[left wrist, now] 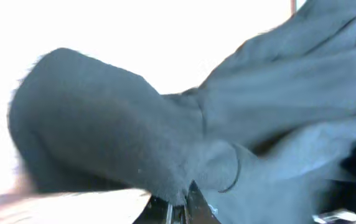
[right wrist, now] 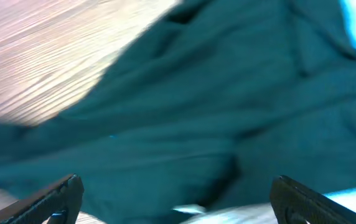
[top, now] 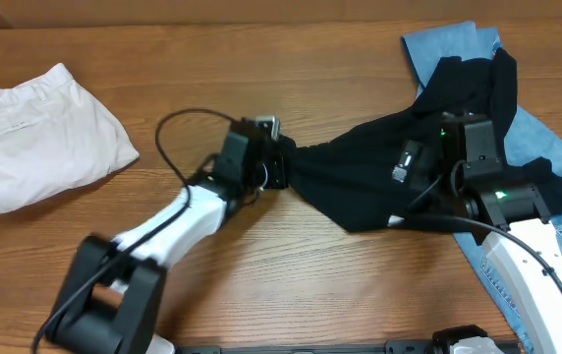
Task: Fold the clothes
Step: 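Grasp the t-shirt's left sleeve with the left gripper, then pull the t-shirt apart, left gripper left, right gripper releasing right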
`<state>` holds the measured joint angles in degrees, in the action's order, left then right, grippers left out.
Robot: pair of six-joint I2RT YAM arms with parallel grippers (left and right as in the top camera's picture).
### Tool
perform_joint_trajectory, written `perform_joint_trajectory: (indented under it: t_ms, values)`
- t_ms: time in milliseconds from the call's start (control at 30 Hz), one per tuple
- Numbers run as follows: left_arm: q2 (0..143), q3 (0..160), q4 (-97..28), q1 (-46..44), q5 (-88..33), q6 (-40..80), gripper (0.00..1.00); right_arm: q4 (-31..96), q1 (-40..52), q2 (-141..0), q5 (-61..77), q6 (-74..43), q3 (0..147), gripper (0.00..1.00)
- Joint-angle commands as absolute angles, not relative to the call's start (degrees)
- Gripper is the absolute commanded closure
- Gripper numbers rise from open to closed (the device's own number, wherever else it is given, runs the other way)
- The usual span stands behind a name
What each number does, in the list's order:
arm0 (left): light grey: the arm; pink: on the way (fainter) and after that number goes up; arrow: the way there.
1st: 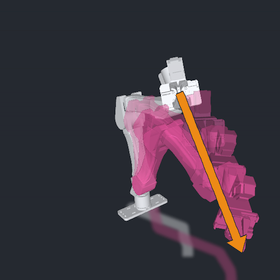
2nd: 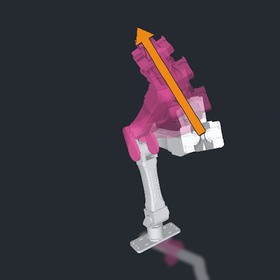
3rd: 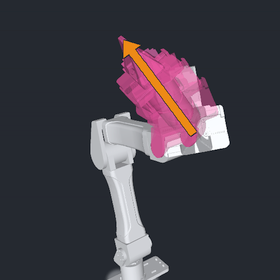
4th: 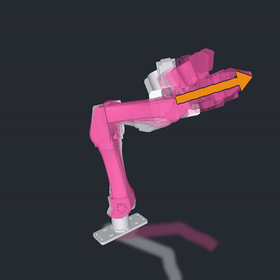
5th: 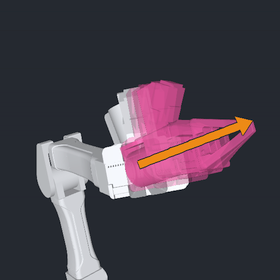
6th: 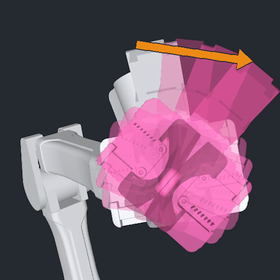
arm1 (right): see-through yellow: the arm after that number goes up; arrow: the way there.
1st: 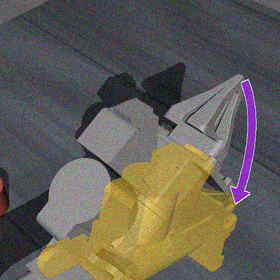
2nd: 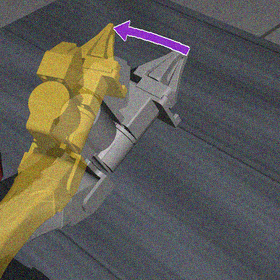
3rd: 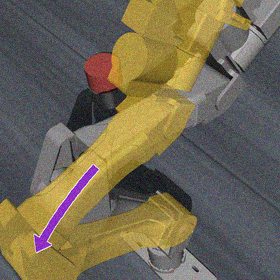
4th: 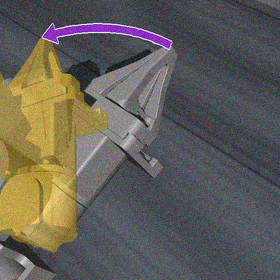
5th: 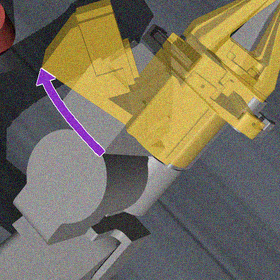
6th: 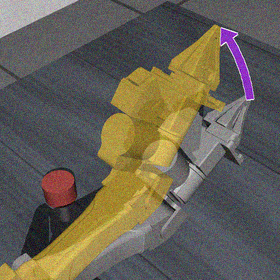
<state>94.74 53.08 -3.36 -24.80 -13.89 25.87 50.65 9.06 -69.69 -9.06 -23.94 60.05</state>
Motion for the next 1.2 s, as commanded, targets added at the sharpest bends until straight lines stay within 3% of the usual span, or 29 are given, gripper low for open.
perform_joint_trajectory:
  t_ms: [0,200,467,600,700,767,900,1067,1167]
  values:
    - [84.99,60.49,-10.33,-21.52,-6.35,21.32,0.96,50.94,4.78,-68.79,-14.79,-27.27,60.82,0.0]
    - [78.35,62.54,-19.99,-14.59,-1.76,20.75,0.96,50.15,-4.6,-70.32,-12.23,-24.49,60.82,0.0]
    - [79.81,62.52,-23.29,-8.34,-0.27,19.29,0.96,44.99,-11.55,-78.56,-5.56,-20.88,60.77,0.11]
    - [82.61,62.52,-22.09,-8.27,5.37,17.87,0.96,40.82,-12.25,-85.06,-5.37,-20.18,60.77,0.28]
    - [85.6,62.52,-20.88,-7.94,9.26,17.72,0.96,38.17,-12.25,-89.56,-5.19,-19.7,60.77,0.55]
    - [87.48,62.52,-20.08,-7.18,9.89,17.45,0.96,36.16,-12.25,-92.03,-4.38,-19.38,60.77,0.65]
    - [90.15,62.54,-17.54,-4.45,10.9,17.08,0.96,31.68,-12.32,-95.74,-3.05,-19.07,60.77,0.68]
    - [90.32,62.96,-14.35,-0.49,10.94,15.33,0.96,26.39,-12.91,-98.78,-1.13,-19.0,60.77,0.87]
    - [90.32,63.31,-12.88,0.93,10.33,15.2,0.96,24.51,-12.99,-100.31,1.17,-19.0,60.77,0.92]
